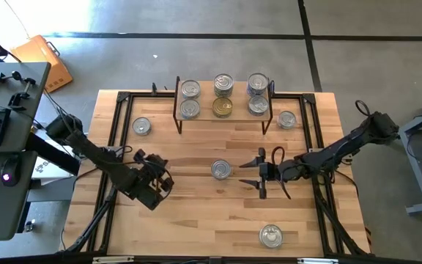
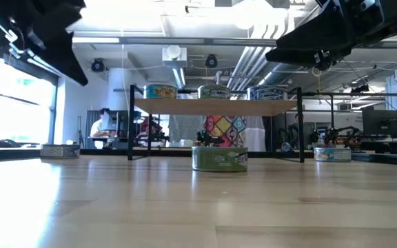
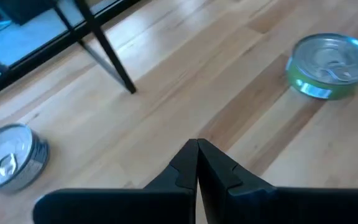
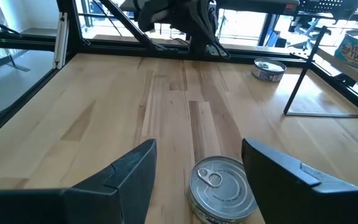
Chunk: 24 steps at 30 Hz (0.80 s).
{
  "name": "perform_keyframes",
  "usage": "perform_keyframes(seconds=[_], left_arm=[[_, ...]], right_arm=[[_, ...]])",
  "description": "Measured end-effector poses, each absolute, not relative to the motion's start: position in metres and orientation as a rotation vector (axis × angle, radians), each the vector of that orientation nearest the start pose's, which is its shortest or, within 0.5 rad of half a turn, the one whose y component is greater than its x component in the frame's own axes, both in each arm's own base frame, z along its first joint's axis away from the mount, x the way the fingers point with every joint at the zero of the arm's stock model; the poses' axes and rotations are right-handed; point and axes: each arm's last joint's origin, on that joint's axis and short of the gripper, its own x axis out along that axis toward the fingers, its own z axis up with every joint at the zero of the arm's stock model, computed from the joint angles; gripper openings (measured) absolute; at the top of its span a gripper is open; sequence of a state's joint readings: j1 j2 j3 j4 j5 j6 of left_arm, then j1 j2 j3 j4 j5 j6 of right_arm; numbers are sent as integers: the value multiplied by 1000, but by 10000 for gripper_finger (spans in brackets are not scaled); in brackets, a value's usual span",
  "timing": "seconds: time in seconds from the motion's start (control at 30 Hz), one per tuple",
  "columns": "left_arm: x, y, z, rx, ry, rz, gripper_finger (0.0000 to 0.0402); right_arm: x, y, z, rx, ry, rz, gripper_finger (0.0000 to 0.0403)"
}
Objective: Stack canned seafood by type on shelf
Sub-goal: Stack the yellow tuna can on top of the other yellow tuna can on the shelf
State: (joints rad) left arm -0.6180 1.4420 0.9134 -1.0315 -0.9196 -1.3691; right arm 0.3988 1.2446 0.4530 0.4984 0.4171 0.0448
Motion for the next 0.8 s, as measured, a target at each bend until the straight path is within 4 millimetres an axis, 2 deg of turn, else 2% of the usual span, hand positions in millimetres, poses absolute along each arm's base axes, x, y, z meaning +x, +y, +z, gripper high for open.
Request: perform_keyframes(seconds=[0.2,0.37,0.47,0.53,0.63,0.73,0.8], left_arm=[[208,-112,198,-211,635,925,3],[221,-116,186,-174,661,892,13],[232,-119,179,-152,663,850,17],[240,-121,175,-140,656,817,17],[253,-124,169,-126,640,773,17],[265,-126,162,-88,634,730,17],[272,-127,156,-57,635,709,17]], right_arm=[[226,82,193,-78,282,-24,229],[224,82,186,-51,350,-19,229],[221,83,180,-27,428,48,229],[223,85,182,0,508,187,229],[224,97,197,134,668,387,229],[219,118,214,188,818,439,222],[212,135,217,230,937,480,208]])
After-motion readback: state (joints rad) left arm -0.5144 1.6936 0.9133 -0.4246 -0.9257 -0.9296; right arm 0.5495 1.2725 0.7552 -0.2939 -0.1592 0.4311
